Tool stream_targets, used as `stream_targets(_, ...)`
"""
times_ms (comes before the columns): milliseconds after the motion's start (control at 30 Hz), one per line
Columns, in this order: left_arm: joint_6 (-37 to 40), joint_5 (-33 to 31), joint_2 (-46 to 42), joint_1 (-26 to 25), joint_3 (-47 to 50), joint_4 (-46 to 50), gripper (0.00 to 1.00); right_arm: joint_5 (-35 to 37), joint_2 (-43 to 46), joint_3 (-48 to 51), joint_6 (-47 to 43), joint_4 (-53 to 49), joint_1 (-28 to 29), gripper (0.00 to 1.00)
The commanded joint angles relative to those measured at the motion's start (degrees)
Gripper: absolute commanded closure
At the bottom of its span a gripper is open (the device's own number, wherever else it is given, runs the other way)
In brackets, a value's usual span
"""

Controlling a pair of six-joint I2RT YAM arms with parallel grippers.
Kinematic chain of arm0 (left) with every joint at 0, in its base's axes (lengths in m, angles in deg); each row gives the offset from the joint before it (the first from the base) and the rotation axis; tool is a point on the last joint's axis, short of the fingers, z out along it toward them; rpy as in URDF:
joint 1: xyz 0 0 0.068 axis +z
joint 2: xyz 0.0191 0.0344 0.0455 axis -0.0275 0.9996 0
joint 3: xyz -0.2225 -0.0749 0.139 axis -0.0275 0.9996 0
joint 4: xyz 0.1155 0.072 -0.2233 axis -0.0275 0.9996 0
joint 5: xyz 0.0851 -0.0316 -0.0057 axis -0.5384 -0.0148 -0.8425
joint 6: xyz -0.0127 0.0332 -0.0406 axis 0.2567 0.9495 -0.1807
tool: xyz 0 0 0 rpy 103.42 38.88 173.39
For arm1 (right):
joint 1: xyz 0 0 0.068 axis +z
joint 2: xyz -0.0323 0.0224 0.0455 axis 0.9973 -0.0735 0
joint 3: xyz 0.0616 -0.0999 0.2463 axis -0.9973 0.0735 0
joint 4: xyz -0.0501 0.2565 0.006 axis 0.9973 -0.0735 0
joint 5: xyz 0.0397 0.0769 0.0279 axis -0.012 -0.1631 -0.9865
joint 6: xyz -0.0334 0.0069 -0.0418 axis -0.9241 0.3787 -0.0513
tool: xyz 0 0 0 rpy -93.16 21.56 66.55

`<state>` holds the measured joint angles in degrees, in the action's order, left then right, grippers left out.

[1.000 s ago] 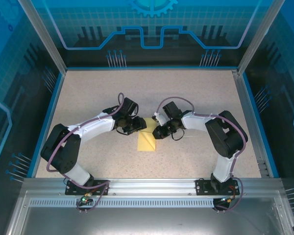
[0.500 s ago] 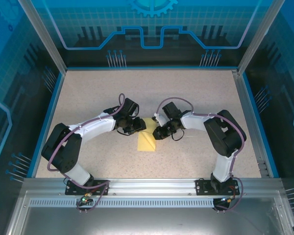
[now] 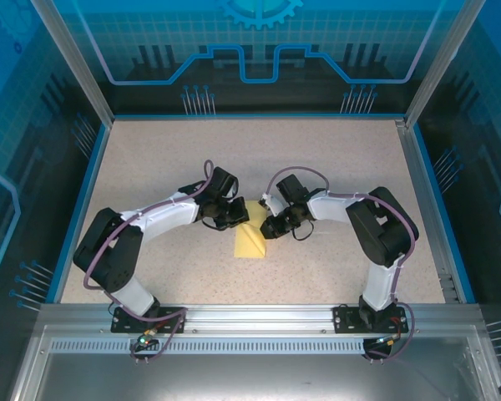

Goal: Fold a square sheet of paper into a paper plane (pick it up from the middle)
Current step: Fold the triangle a second time at the center of the table.

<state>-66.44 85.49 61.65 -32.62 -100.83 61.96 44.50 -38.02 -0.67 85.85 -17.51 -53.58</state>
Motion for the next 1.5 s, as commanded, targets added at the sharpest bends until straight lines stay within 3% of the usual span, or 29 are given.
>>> stream_targets(0, -3.14, 4.74, 1.95, -0.5, 1.36, -4.27, 1.0, 0.18, -1.53, -1.13, -0.76, -1.12, -0.74, 0.85)
stream_targets(200, -5.06, 6.53, 4.41, -0.9, 2.0, -7.72, 1.0, 0.12, -1.88, -1.19, -0.76, -0.95, -0.8, 0.85)
stream_targets(1467, -3.11, 2.84, 5.05, -2.17, 5.93, -10.83, 1.0, 1.8, -1.27, -1.0, -0.75, -1.63, -0.75, 0.85)
